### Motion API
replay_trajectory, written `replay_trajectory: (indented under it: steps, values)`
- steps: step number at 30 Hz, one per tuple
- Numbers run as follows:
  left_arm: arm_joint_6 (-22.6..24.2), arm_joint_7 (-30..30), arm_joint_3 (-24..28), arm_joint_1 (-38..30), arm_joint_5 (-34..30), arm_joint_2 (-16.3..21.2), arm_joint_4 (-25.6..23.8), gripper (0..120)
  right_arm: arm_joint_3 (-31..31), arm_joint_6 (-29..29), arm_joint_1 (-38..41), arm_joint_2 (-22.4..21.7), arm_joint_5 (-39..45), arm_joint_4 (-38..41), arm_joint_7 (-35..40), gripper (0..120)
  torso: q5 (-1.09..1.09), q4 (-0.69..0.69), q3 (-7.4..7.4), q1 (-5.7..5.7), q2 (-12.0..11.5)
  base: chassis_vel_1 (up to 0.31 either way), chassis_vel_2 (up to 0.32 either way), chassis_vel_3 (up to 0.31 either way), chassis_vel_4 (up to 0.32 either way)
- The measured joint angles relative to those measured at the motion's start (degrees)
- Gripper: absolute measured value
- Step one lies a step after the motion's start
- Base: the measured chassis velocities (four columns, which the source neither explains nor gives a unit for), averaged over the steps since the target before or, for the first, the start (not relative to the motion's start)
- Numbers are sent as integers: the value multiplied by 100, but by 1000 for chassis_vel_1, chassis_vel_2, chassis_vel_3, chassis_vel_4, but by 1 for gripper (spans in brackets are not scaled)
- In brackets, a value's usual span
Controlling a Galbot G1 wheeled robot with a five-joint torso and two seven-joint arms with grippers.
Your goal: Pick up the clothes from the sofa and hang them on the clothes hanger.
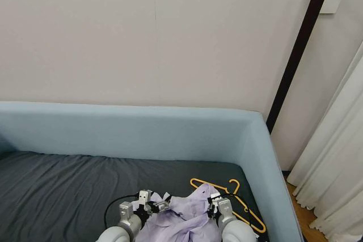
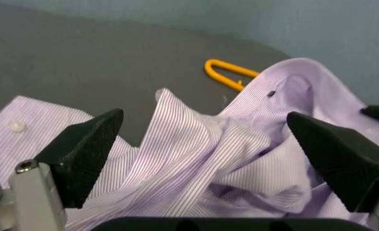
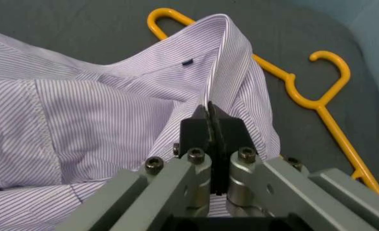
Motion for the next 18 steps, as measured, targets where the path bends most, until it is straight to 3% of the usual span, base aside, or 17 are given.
replay_trajectory:
  steps: [4,10,18]
  values:
    - [-74,-99,13,-110,157,-272,327,100,63,1,-48,-29,12,0,-3,0,0,0,0,0,0,0,0,0,0]
    - [65,-222,11,-158,-87,-404,371,97,47,9,-45,-38,15,-18,-5,0,1,0,0,0,0,0,0,0,0]
    - [215,-460,-22,-213,-269,-512,468,68,27,14,7,-80,76,-45,6,0,0,0,0,0,0,0,0,0,0]
